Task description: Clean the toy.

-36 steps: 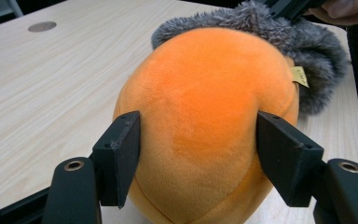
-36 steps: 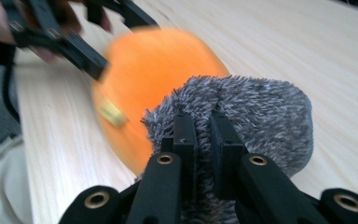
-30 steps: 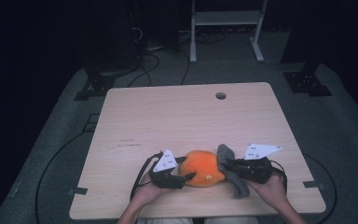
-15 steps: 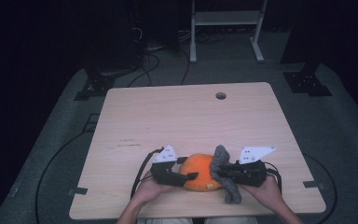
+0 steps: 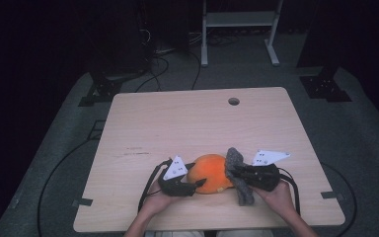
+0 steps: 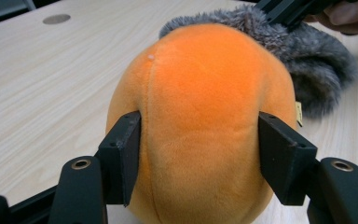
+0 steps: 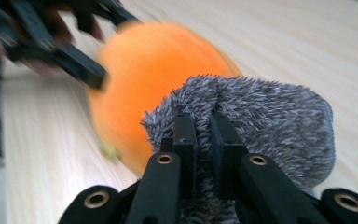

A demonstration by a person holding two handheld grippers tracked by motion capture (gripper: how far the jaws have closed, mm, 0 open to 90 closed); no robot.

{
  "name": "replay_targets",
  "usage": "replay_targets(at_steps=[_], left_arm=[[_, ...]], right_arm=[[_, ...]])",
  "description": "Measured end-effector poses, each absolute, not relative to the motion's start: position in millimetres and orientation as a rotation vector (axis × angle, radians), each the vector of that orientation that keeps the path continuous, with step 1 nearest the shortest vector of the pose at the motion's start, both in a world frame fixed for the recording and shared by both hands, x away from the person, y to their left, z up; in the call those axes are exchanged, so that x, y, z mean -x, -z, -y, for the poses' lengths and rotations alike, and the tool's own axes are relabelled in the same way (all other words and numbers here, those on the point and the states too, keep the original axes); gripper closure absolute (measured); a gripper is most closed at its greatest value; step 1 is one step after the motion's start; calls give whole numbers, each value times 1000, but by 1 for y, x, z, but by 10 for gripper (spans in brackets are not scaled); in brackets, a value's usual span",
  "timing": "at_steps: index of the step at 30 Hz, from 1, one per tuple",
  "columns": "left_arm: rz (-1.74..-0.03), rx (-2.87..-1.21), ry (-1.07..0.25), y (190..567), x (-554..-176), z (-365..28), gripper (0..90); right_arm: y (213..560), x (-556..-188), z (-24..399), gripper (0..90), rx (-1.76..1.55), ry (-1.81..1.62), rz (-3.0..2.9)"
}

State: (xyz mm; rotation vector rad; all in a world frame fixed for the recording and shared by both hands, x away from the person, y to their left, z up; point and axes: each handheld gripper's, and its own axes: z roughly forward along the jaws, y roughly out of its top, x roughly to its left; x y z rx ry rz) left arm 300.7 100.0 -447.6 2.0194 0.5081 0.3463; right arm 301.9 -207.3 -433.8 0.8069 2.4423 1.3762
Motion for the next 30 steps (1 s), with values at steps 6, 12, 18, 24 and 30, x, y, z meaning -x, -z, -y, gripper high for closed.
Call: replay_targets(at_steps=[6, 12, 18, 24, 30], left_arm=[[-512, -2023, -338, 449, -301, -99, 367], [-522, -2031, -313, 450, -302, -104, 367], [-460, -2045, -352, 451, -296, -98, 365], [-440, -2064, -365, 450, -292, -96, 364], [-442, -2059, -362, 450, -292, -95, 364]], right_arm=[[422, -298, 205, 816, -798, -1501, -2402], [434, -306, 202, 817, -890, -1469, -2392], [431, -307, 215, 816, -968, -1545, -2347], [435, -308, 201, 817, -929, -1546, -2370], [439, -309, 217, 817, -1025, -1455, -2377]])
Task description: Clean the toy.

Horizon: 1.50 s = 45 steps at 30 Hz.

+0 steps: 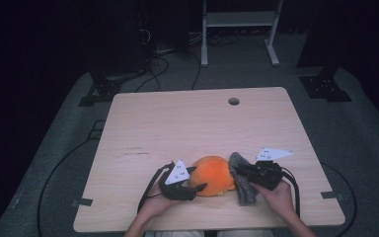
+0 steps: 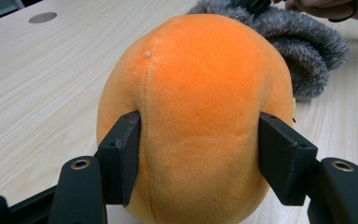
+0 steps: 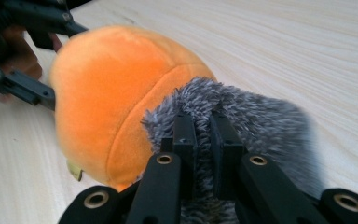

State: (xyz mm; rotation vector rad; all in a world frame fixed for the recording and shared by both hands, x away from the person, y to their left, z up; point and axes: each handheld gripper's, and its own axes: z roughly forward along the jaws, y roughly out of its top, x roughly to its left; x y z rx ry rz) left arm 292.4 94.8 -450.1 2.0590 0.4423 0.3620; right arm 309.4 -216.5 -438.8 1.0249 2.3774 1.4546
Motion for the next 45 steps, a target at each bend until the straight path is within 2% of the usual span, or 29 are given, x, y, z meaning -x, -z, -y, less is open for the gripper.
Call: replay_targets(at_steps=[4, 8, 13, 17, 23, 28, 30, 34, 37, 45], left_arm=[[-433, -2059, -370, 450, -291, -93, 364], [-455, -2049, -347, 450, -293, -95, 356], [-485, -2029, -326, 449, -296, -97, 349], [-434, -2059, -396, 445, -291, -85, 356], [-380, -2080, -438, 445, -284, -80, 364], [-402, -2063, -410, 444, -287, -82, 355], [-387, -2072, -426, 443, -286, -80, 355], [-366, -2073, -441, 441, -285, -74, 359], [-354, -2079, -448, 441, -284, -72, 363], [-367, -2064, -440, 440, -286, -73, 355]], right_arm=[[420, -304, 205, 817, -892, -1562, -2346], [431, -310, 200, 817, -917, -1505, -2375], [441, -309, 219, 817, -1014, -1402, -2386], [414, -300, 210, 816, -874, -1599, -2317], [411, -299, 189, 816, -762, -1510, -2360], [429, -311, 211, 817, -937, -1383, -2360], [421, -304, 218, 817, -929, -1491, -2322], [402, -293, 202, 817, -773, -1579, -2313], [405, -293, 183, 817, -708, -1456, -2369], [419, -305, 216, 817, -909, -1434, -2339]])
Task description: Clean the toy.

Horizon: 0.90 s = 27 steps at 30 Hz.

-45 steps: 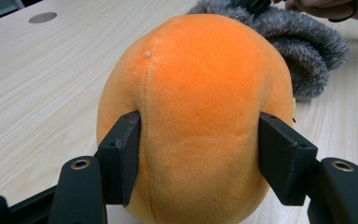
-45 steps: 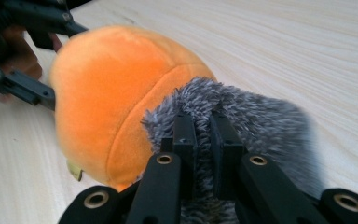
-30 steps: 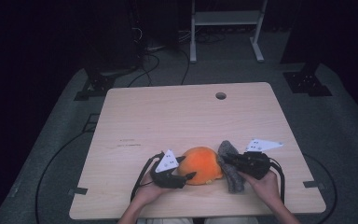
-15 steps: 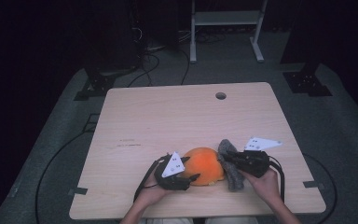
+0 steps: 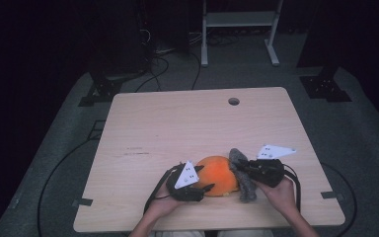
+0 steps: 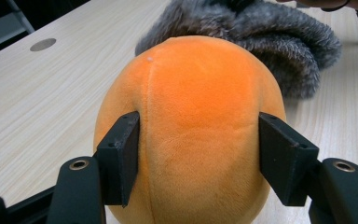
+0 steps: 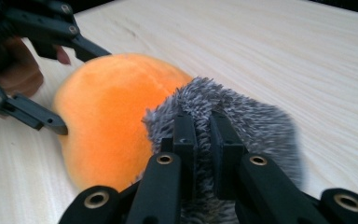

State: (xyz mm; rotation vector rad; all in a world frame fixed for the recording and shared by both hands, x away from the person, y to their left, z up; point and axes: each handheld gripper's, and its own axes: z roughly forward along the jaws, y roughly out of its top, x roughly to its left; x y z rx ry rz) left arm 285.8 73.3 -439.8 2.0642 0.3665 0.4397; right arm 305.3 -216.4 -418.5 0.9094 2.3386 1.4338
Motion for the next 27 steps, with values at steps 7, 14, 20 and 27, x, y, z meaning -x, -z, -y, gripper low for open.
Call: replay_targets(at_steps=[7, 14, 20, 27], left_arm=[[-333, -2075, -465, 438, -283, -66, 354], [-454, -1981, -372, 436, -293, -78, 136], [-506, -2004, -288, 442, -299, -80, 309], [-450, -1937, -369, 428, -292, -77, 413]], right_arm=[[393, -287, 190, 816, -689, -1556, -2351], [410, -294, 187, 816, -740, -1529, -2391], [414, -296, 198, 817, -777, -1493, -2366], [395, -284, 213, 817, -755, -1563, -2285]])
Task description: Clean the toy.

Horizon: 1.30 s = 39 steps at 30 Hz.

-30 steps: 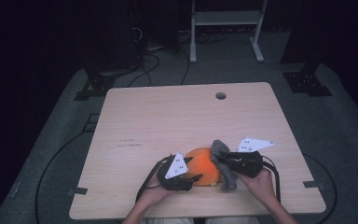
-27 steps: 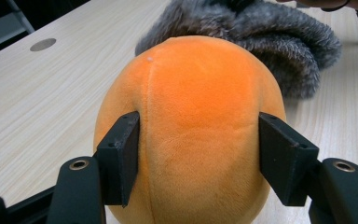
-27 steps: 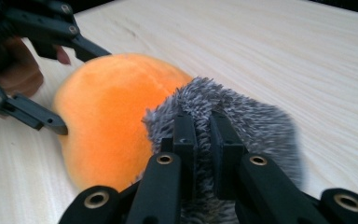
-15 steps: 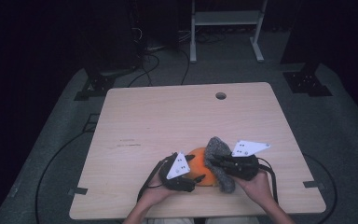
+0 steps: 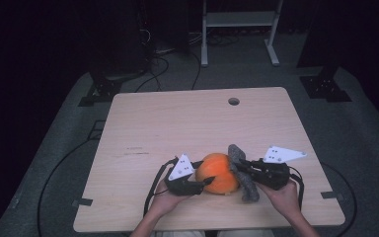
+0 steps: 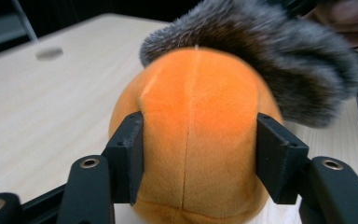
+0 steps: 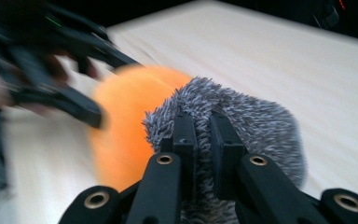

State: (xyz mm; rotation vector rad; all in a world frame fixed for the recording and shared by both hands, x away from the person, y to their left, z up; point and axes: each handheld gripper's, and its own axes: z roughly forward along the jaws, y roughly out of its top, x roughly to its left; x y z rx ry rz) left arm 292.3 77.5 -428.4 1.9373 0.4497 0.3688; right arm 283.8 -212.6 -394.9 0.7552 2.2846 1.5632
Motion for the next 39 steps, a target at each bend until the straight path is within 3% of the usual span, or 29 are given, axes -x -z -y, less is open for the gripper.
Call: replay_targets(at_steps=[5, 8, 10, 16, 17, 22, 25, 27, 33, 39], left_arm=[[-406, -1960, -386, 422, -287, -75, 409], [-425, -1937, -370, 427, -288, -77, 339], [-437, -1934, -365, 430, -291, -77, 246], [-455, -1925, -377, 431, -290, -78, 314], [-446, -1930, -395, 430, -289, -77, 356], [-407, -1913, -432, 428, -286, -66, 378], [-437, -1900, -420, 430, -287, -68, 230], [-468, -1899, -383, 431, -289, -70, 182], [-437, -1910, -399, 431, -287, -68, 310], [-342, -1940, -480, 425, -277, -55, 328]], right_arm=[[392, -280, 188, 817, -656, -1529, -2328], [401, -287, 191, 817, -699, -1530, -2344], [408, -292, 197, 817, -750, -1552, -2341], [419, -299, 215, 817, -862, -1485, -2324], [411, -292, 216, 817, -828, -1506, -2301], [388, -276, 198, 817, -652, -1589, -2279], [399, -283, 188, 817, -670, -1527, -2338], [406, -289, 194, 817, -721, -1580, -2339], [400, -288, 206, 817, -783, -1490, -2289], [383, -270, 184, 817, -613, -1519, -2312]])
